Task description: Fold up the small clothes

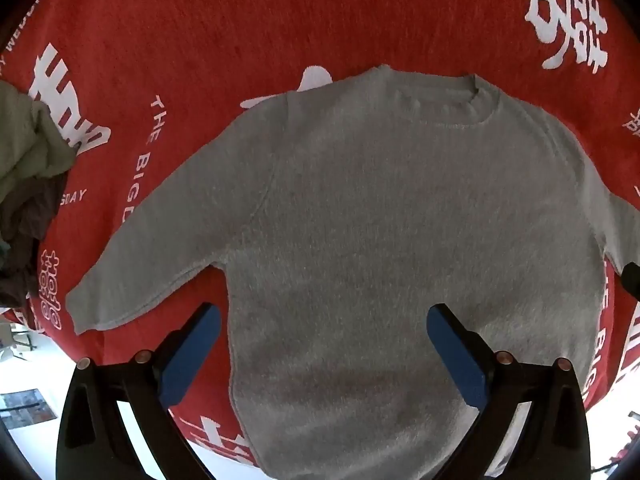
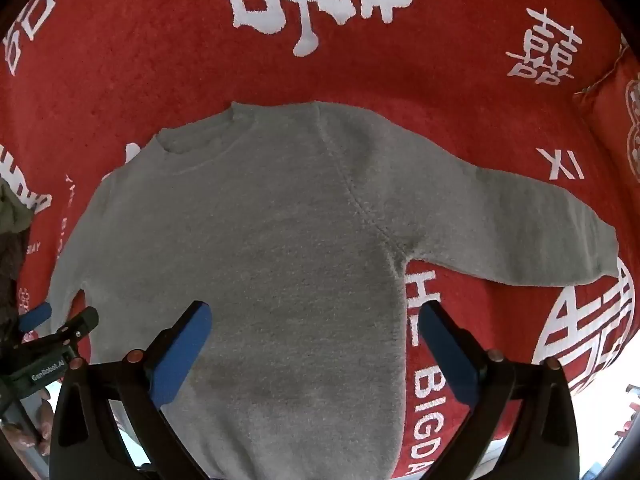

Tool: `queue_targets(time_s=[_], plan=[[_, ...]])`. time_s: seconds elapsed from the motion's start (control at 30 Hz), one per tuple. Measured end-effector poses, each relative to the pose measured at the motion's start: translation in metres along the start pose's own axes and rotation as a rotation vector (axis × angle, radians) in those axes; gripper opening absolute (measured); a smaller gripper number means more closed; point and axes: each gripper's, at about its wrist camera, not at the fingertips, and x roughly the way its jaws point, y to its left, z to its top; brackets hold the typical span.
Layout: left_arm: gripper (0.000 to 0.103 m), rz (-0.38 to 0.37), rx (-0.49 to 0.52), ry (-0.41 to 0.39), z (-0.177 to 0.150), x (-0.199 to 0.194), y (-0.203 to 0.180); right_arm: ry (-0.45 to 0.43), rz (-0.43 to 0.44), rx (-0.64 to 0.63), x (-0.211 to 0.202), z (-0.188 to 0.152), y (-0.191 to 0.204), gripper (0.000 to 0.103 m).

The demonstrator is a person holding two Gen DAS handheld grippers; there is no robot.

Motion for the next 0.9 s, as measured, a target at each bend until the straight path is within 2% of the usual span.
queue_targets(time_s=[0.57,0.9], plan=[[0.103,0.021,0.022,0.02,-0.005,0.003,-0.005,0.009,0.04,0.012,0.007,-0.01,0.001,0.103],[0.103,0.027,0.02,0.029,-0.011,0.004,-0.004,-0.002,-0.006,0.008,0.004,-0.012,0.004,0.103]])
